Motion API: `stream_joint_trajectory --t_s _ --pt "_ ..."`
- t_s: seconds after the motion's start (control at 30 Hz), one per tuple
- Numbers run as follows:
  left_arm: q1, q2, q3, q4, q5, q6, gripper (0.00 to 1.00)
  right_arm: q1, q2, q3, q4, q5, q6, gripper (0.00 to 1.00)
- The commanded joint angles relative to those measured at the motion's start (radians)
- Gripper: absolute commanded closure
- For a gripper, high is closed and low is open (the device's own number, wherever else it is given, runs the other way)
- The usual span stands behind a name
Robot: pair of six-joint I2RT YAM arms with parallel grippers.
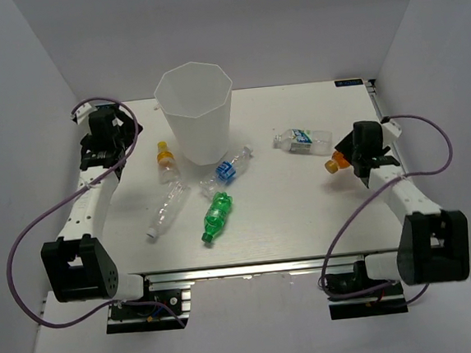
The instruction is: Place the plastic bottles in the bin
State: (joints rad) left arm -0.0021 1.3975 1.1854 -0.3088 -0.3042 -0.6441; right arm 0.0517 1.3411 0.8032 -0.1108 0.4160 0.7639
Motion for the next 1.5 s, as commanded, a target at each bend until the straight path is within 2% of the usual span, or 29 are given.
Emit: stream_joint_trajectory --t_s 0.0,0.07,0.1,0.2,0.27,0.3,0.37,0.4,0.5,0.57,0.63,0.73,0.77,0.83,0.87,0.93,1.03,1.07,1.37,1.47 --pt "0.001 -0.020 -0.012 0.040 0.030 -0.023 0.02 -0.004 -0.159 0.001 0.097 -0.088 -0.130 0.60" --pt "0.001 -0.006 -0.023 0.050 0.049 -0.034 0.02 -0.004 -0.206 0.008 0.167 -0.198 -0.167 0.61" --pt "0.001 0.000 -0.029 0.054 0.059 -0.038 0.02 0.002 -0.230 0.017 0.236 -0.308 -0.193 0.63" --pt "0.001 0.017 -0.061 0.089 0.120 -0.049 0.02 0.055 -0.206 0.137 0.267 -0.466 -0.238 0.61" --pt "0.001 0.031 -0.069 0.094 0.134 -0.057 0.02 0.118 -0.169 0.276 0.267 -0.484 -0.323 0.60" --pt "0.001 0.032 -0.075 0.093 0.142 -0.058 0.02 0.205 -0.124 0.322 0.270 -0.465 -0.366 0.59" --pt "0.001 0.026 -0.082 0.088 0.140 -0.068 0.02 0.287 -0.070 0.452 0.298 -0.462 -0.475 0.59" --pt "0.001 0.021 -0.087 0.086 0.146 -0.072 0.02 0.324 -0.007 0.493 0.315 -0.556 -0.488 0.59" --pt "0.001 -0.002 -0.122 0.096 0.166 -0.091 0.02 0.368 0.122 0.629 0.390 -0.683 -0.463 0.55" --pt "0.001 -0.014 -0.148 0.097 0.178 -0.104 0.02 0.405 0.191 0.695 0.443 -0.692 -0.495 0.55" --pt "0.001 -0.028 -0.162 0.094 0.203 -0.108 0.02 0.464 0.317 0.845 0.441 -0.714 -0.524 0.55" --pt "0.001 -0.045 -0.213 0.108 0.229 -0.103 0.02 0.520 0.516 1.110 0.389 -0.717 -0.546 0.54" --pt "0.001 -0.046 -0.228 0.106 0.229 -0.098 0.02 0.533 0.618 1.189 0.323 -0.715 -0.545 0.52" --pt "0.001 -0.048 -0.233 0.093 0.238 -0.091 0.02 0.543 0.709 1.407 0.248 -0.704 -0.538 0.48" --pt "0.001 -0.051 -0.234 0.091 0.246 -0.085 0.02 0.548 0.743 1.454 0.225 -0.706 -0.534 0.44" --pt "0.001 -0.064 -0.242 0.097 0.252 -0.080 0.02 0.551 0.779 1.464 0.230 -0.711 -0.509 0.38" --pt "0.001 -0.077 -0.250 0.106 0.238 -0.057 0.02 0.554 0.735 1.363 0.287 -0.715 -0.511 0.24" --pt "0.001 -0.078 -0.247 0.108 0.232 -0.051 0.02 0.556 0.719 1.348 0.286 -0.717 -0.518 0.11" --pt "0.001 -0.124 -0.259 0.138 0.264 -0.028 0.02 0.556 0.521 1.216 0.214 -0.776 -0.684 0.11" --pt "0.001 -0.149 -0.271 0.148 0.281 -0.038 0.02 0.556 0.460 1.182 0.179 -0.784 -0.695 0.11"
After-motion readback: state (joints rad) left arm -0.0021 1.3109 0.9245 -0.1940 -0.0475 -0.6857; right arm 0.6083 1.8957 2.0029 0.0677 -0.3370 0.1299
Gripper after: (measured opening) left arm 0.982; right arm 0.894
